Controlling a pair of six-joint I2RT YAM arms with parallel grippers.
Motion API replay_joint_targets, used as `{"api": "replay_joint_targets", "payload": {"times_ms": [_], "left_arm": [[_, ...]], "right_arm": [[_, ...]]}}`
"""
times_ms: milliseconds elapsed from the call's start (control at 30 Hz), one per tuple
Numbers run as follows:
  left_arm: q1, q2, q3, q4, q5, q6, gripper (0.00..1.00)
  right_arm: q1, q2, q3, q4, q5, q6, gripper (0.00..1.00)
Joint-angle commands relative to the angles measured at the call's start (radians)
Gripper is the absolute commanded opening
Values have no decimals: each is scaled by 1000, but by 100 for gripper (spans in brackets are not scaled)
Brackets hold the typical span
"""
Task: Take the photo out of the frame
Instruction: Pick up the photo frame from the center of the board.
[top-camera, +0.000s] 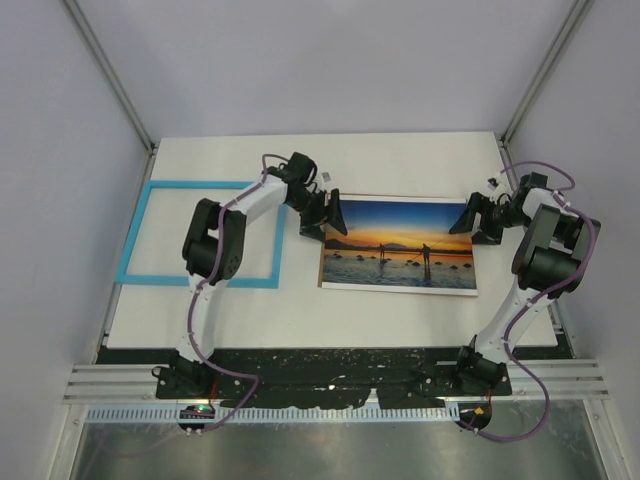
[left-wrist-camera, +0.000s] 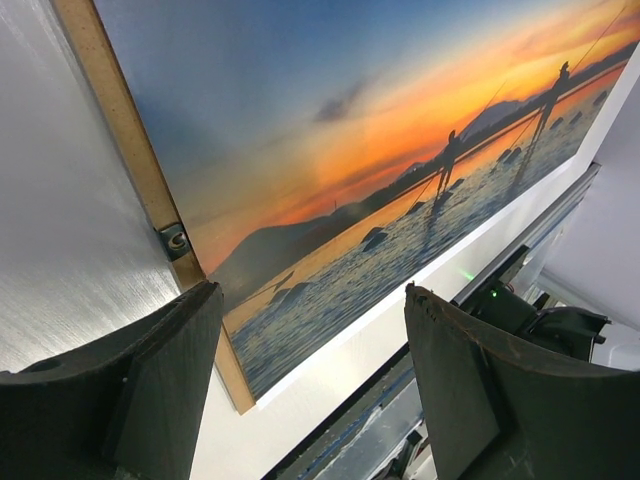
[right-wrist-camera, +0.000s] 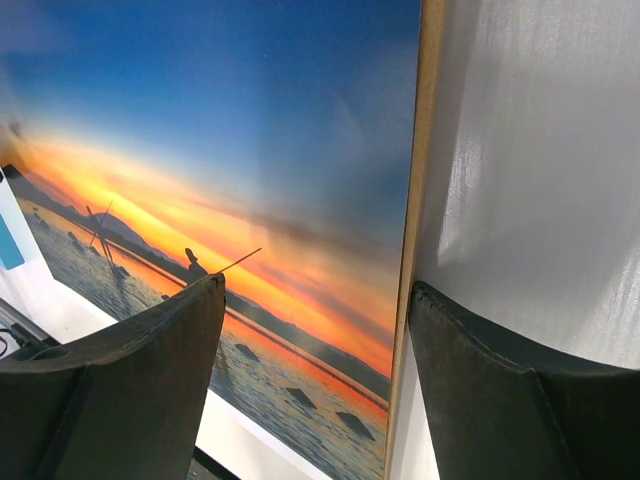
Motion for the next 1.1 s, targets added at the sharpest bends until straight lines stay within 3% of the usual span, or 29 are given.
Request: {"api": "replay_joint_targets", "payload": {"times_ms": [0,300,1067], "left_arm": [[-5,-38,-8,4,-20,4,77],[-5,-78,-36,16,-64,6,77],[-39,-26,-2,36,-17,-33,77]], "right_arm": [[1,0,2,4,-22,-8,78],[1,0,2,3,-24,-9,78],[-5,22,8,-17,-78,-14,78]]}}
